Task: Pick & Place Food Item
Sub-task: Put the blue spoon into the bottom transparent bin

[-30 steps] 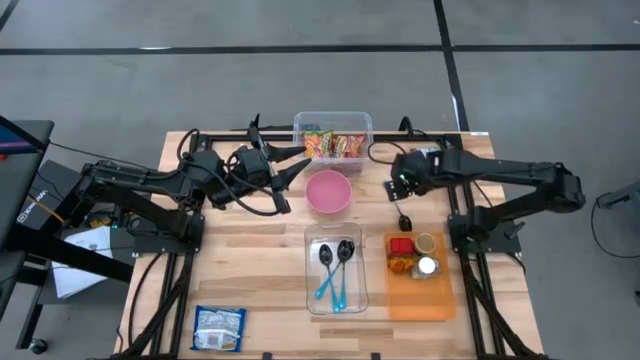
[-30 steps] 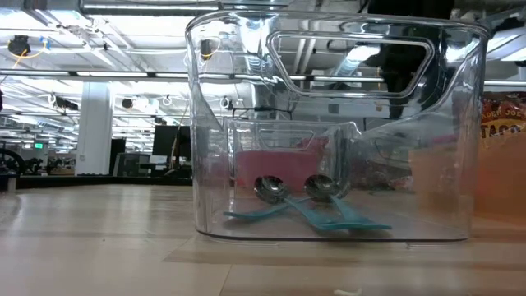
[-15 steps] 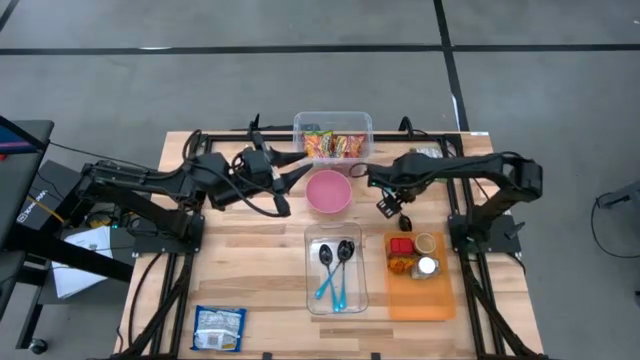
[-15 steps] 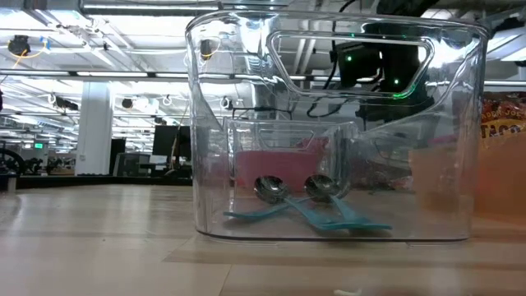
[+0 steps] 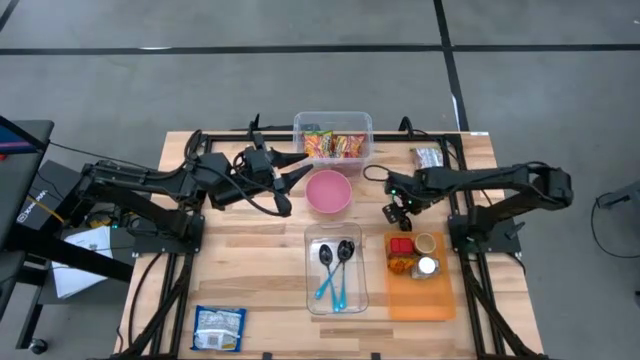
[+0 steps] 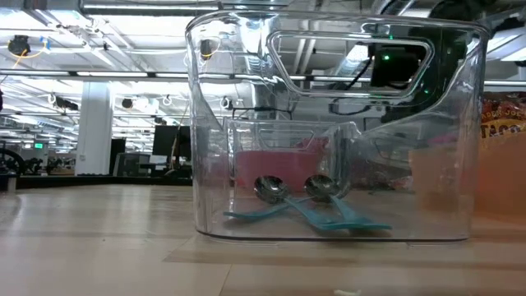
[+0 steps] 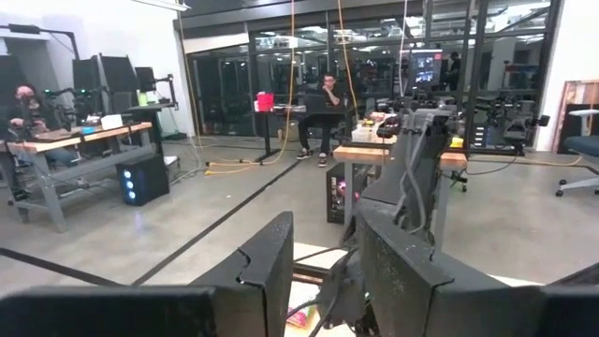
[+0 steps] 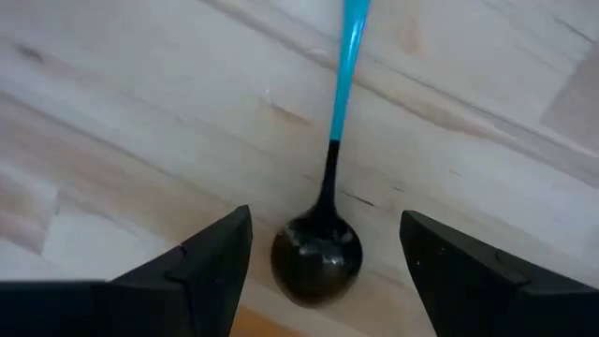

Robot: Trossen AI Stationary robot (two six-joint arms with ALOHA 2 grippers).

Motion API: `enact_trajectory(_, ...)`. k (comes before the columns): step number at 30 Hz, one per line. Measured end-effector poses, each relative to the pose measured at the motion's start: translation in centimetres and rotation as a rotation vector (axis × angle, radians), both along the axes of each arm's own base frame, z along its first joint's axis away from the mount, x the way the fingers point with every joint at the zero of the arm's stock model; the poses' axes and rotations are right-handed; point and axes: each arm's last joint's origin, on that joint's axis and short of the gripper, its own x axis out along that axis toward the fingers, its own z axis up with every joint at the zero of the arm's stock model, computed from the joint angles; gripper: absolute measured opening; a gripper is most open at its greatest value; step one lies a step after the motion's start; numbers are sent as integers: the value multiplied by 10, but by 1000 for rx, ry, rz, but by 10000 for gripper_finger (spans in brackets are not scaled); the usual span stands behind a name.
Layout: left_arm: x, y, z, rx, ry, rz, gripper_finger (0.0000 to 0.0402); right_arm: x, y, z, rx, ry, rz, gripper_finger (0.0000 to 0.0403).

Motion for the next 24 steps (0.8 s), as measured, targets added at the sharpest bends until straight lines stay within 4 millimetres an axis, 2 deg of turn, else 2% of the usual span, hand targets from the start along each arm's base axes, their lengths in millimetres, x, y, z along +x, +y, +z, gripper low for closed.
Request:
enact_trajectory(7, 0, 5, 0, -1, -1, 19, 113, -9, 3, -10, 3, -5, -36, 265)
enact_trajectory(11, 0, 5, 0, -1, -2, 19, 113, -5, 3, -24, 6, 8, -31, 265)
enact_trajectory(18, 0, 5, 0, -20, -11, 16, 113, 3, 0, -39, 9, 44, -46, 262)
enact_trajectory(24, 0, 5, 0, -26, -13, 15, 113, 2, 3, -41, -7, 78, -49, 213)
